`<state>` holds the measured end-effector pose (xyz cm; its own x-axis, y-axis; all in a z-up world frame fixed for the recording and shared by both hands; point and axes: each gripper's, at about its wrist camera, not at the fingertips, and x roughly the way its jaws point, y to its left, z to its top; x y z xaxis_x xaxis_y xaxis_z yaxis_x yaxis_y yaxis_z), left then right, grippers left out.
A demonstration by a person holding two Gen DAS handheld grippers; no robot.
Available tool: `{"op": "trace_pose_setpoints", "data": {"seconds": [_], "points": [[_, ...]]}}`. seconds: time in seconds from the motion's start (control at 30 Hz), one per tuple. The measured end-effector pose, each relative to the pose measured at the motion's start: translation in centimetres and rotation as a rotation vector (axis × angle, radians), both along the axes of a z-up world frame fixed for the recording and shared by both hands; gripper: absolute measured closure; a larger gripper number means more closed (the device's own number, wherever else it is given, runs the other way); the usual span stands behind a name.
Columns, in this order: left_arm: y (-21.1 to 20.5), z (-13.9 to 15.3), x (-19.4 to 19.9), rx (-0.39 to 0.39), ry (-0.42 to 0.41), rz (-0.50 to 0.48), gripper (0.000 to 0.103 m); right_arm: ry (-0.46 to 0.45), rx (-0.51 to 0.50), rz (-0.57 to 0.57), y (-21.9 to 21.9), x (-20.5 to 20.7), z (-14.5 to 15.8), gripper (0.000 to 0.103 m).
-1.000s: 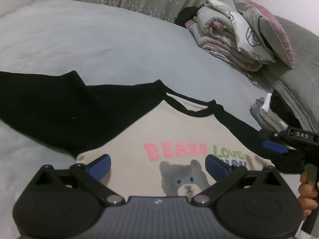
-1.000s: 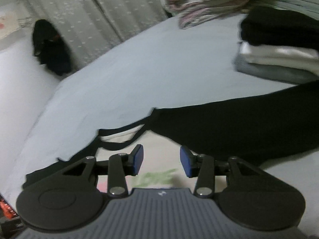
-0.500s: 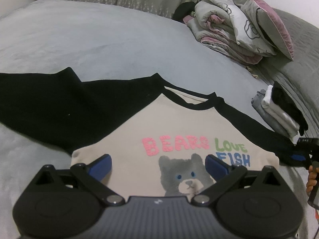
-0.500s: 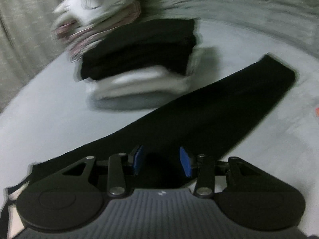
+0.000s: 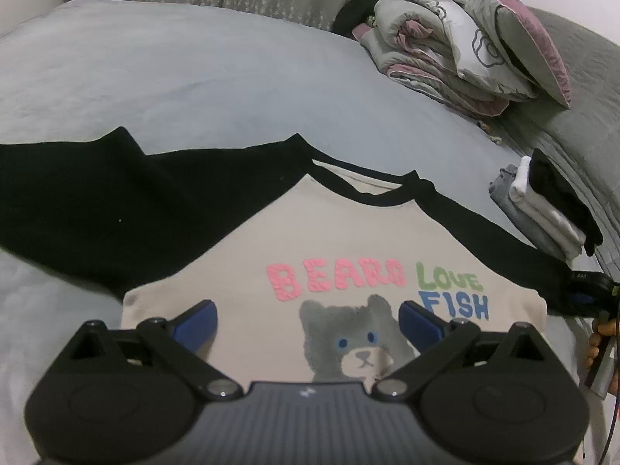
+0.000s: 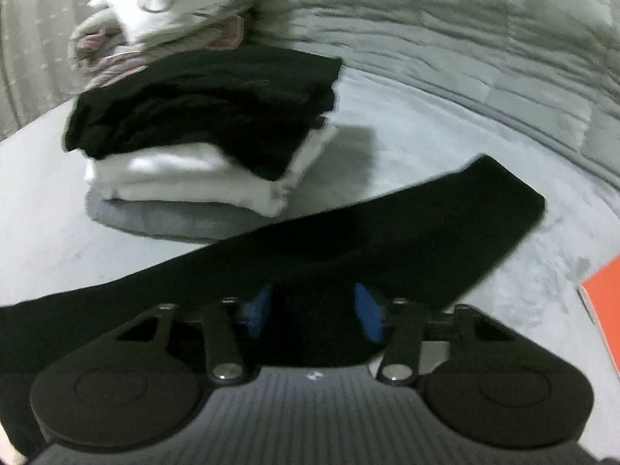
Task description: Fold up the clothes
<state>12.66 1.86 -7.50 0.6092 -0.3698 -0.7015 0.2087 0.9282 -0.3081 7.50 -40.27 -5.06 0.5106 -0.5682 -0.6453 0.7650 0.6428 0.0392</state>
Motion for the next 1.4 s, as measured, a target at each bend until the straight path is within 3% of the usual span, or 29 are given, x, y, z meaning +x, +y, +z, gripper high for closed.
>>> {"op": "trace_pose_setpoints", "data": {"seconds": [0.07, 0.1, 0.2, 0.33, 0.53, 0.7, 0.83, 0.87, 0.93, 1.13, 1.23, 1.4], "points": [[0.0, 0.0, 0.0, -0.001, 0.000, 0.001, 0.003, -0.004, -0.011, 0.031, 0.4, 0.3, 0.0, 0.096], [0.0, 0.0, 0.0, -0.002, 0.001, 0.001, 0.003, -0.004, -0.018, 0.034, 0.6, 0.5, 0.0, 0.099], [0.1, 0.0, 0.1, -0.007, 0.001, 0.002, 0.003, -0.004, -0.039, 0.045, 1.0, 0.9, 0.2, 0.099], [0.3, 0.2, 0.2, -0.017, -0.001, 0.012, 0.003, -0.079, -0.059, 0.041, 1.4, 0.7, 2.0, 0.103], [0.6, 0.4, 0.2, -0.031, -0.003, 0.017, 0.003, -0.207, -0.063, 0.144, 4.5, 0.8, 5.6, 0.102], [0.9, 0.5, -0.2, -0.034, -0.004, 0.010, 0.003, -0.223, -0.034, 0.212, 6.0, 1.2, 6.8, 0.102], [1.2, 0.6, -0.4, -0.033, -0.004, 0.011, 0.003, -0.209, 0.012, 0.176, 4.3, 0.5, 6.2, 0.082], [1.1, 0.6, -0.4, -0.033, -0.004, 0.012, 0.003, -0.201, 0.016, 0.149, 3.6, 0.0, 5.9, 0.058], [1.1, 0.6, -0.3, -0.035, -0.004, 0.013, 0.003, -0.197, 0.012, 0.101, 2.6, -0.8, 5.6, 0.034], [0.1, 0.4, -0.3, -0.025, -0.002, -0.001, 0.003, -0.088, -0.053, -0.061, -0.4, -2.3, 3.7, 0.034], [-0.5, 0.1, -0.3, -0.012, 0.003, -0.014, 0.003, -0.028, -0.032, -0.149, -2.6, -2.7, 1.9, 0.034], [-1.1, -0.3, -0.2, 0.011, 0.006, -0.026, 0.003, -0.002, -0.023, -0.186, -4.1, -2.7, 0.1, 0.034]]}}
